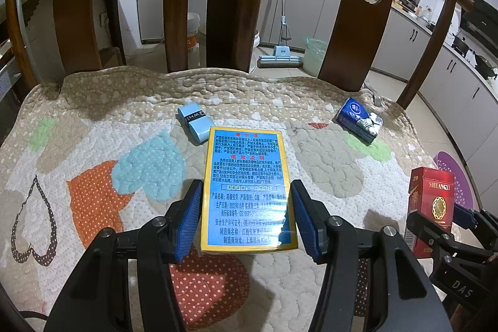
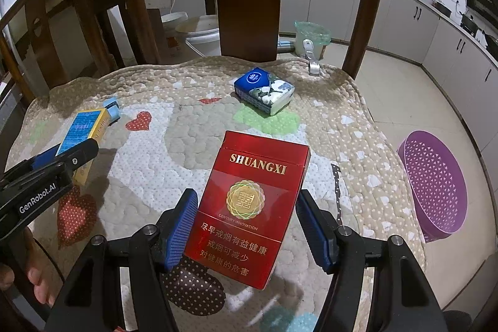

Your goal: Collect trash

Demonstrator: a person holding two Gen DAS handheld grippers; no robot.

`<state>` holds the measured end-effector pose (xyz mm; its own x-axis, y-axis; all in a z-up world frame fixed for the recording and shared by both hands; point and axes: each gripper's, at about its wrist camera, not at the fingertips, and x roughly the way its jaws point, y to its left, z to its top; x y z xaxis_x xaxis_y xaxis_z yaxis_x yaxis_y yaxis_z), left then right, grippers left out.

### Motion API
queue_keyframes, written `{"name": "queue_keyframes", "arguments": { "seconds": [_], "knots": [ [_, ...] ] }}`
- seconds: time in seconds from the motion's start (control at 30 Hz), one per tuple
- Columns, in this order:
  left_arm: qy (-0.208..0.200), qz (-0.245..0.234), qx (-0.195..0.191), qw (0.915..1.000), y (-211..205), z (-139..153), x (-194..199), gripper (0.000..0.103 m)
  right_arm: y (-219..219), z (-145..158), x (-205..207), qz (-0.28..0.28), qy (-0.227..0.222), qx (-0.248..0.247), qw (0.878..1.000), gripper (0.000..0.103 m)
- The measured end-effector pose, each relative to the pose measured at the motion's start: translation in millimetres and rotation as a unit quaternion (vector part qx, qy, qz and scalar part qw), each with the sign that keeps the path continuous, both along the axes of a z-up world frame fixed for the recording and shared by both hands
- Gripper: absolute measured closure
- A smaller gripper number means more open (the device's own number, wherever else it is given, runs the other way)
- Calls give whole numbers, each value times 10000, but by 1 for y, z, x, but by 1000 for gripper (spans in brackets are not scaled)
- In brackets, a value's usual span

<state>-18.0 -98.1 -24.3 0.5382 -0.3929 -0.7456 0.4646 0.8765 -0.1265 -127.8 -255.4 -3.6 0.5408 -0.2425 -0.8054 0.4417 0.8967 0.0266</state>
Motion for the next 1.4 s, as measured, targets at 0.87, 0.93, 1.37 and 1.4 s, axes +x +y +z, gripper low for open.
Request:
{"name": "queue_keyframes", "arguments": {
  "seconds": [0.87,0.93,1.37,1.4],
  "knots": [
    [-29,-63,130,9999,-8,-6,-2,48,-3,0,-5,-40,-113,224,9997,34],
    [-34,-74,153,9999,-9,-7,-3,48,-4,0,-6,-64,-129,251,9996,34],
    [-147,-304,333,9989,-20,-7,-20,48,-20,2,-18,-145,-327,453,9983,34],
    [-179,-338,354,9986,-21,-8,-24,48,-22,2,-19,-149,-353,470,9982,34]
  ]
}}
